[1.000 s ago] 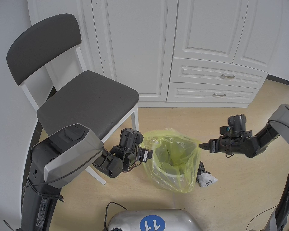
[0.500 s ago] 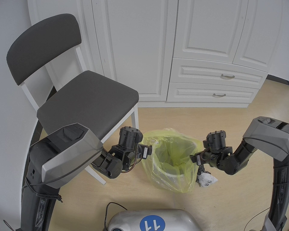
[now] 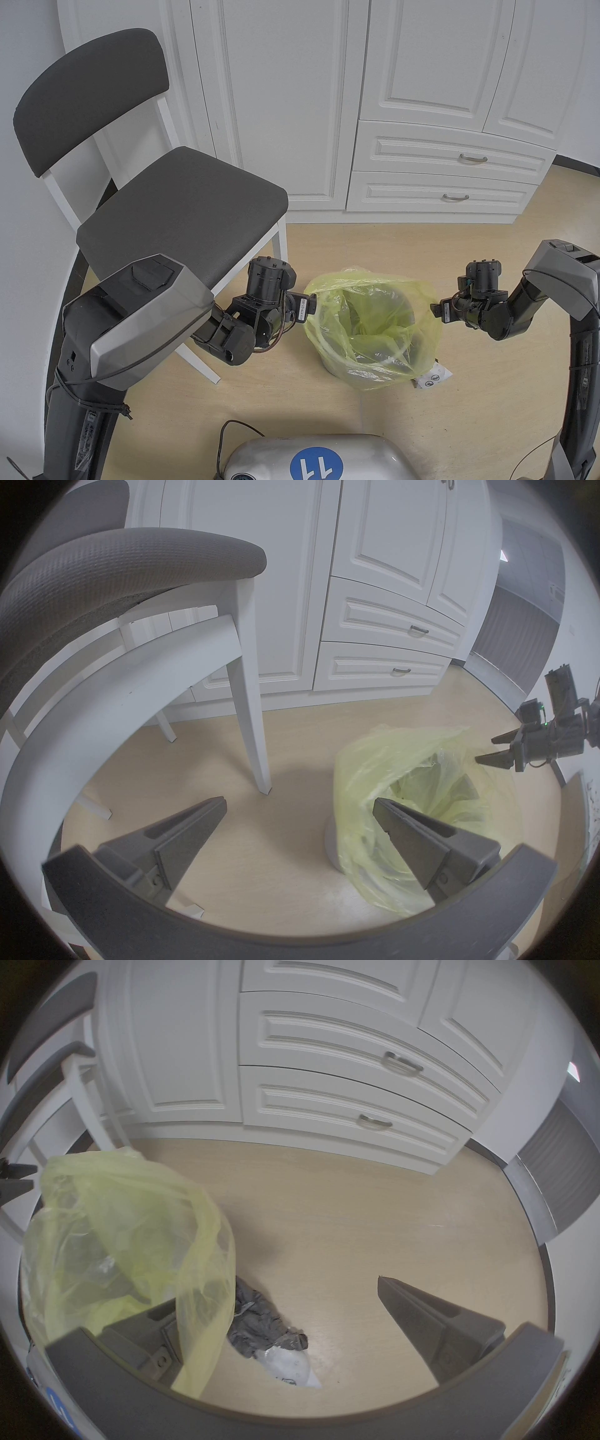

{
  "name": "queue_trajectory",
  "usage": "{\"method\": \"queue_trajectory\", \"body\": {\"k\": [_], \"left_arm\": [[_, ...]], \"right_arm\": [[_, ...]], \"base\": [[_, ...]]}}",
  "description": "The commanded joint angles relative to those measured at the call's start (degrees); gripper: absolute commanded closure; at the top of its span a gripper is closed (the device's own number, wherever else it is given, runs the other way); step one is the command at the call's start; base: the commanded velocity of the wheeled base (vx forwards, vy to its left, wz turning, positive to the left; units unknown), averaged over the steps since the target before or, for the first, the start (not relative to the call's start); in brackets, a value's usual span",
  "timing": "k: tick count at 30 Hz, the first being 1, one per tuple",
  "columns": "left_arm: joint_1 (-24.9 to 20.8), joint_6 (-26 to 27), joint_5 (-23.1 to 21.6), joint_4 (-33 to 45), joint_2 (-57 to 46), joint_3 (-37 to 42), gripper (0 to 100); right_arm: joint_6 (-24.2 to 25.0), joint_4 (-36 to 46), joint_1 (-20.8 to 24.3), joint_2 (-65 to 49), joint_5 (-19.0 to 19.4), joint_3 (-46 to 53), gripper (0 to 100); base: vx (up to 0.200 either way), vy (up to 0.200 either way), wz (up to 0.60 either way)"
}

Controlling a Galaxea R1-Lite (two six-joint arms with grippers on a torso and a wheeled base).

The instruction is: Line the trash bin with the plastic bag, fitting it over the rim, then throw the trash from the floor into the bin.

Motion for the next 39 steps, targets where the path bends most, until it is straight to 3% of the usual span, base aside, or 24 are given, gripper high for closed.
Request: {"method": "queue_trajectory", "body": {"k": [1,5,10,17,21,25,34,39], "left_arm": [[0.04,0.03,-0.18,0.59,1.79,-2.52,0],[-0.05,0.03,-0.27,0.59,1.96,-3.14,0],[-0.49,0.12,-2.03,-0.11,1.17,-2.52,0],[-1.19,0.73,-7.56,1.56,1.00,-3.49,0],[-1.19,2.14,-8.53,3.76,2.76,-7.80,0],[-0.23,2.23,-8.62,5.34,8.03,-17.03,0],[2.23,2.05,-8.79,13.86,15.15,-30.82,0],[2.06,0.82,-8.97,12.63,14.45,-30.12,0]], "right_arm": [[0.96,-0.12,-1.06,4.67,1.22,-2.36,0],[2.89,-0.65,-1.14,8.80,2.36,-5.44,0],[9.13,-0.21,-0.70,13.90,2.80,-11.15,0],[10.27,-0.03,-1.23,5.90,4.56,-7.37,0],[10.27,-0.12,-0.79,0.98,4.65,-4.91,0],[11.33,-0.56,1.32,0.45,5.88,-5.70,0],[18.71,1.02,5.27,8.45,7.55,-17.21,0],[25.57,1.02,5.10,11.17,7.55,-22.22,0]], "base": [[0.000,0.000,0.00],[0.000,0.000,0.00],[0.000,0.000,0.00],[0.000,0.000,0.00],[0.000,0.000,0.00],[0.000,0.000,0.00],[0.000,0.000,0.00],[0.000,0.000,0.00]]}}
